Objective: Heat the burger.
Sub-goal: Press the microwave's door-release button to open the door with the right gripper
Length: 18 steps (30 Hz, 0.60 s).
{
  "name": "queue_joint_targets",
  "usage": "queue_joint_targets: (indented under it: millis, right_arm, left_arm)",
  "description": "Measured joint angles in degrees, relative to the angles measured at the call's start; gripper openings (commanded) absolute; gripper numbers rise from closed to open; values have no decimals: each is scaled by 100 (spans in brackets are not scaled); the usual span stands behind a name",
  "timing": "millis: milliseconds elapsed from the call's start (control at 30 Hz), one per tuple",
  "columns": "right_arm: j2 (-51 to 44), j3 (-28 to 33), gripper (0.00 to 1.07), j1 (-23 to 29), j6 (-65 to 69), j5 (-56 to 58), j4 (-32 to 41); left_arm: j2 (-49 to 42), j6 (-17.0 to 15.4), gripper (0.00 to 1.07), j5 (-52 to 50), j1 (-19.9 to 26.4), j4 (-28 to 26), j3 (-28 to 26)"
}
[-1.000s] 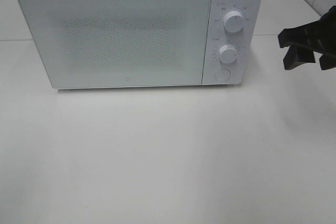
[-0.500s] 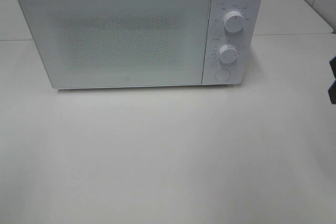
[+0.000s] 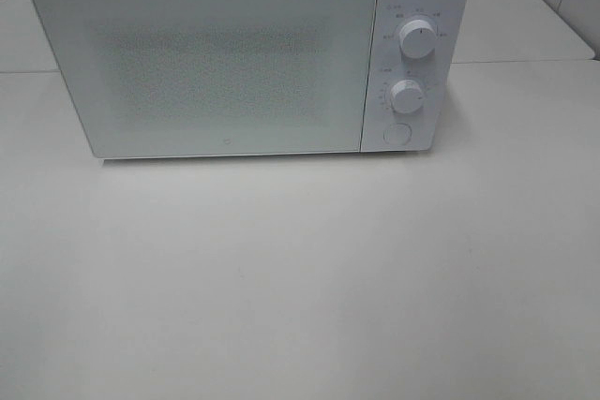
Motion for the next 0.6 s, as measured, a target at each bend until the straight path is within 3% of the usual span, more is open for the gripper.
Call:
queue_joint_targets:
  millis: [600]
  right_arm:
    - [-2544, 103, 62, 0, -212, -103, 0]
  left_arm:
    - [0, 0, 0, 0, 0, 0, 0]
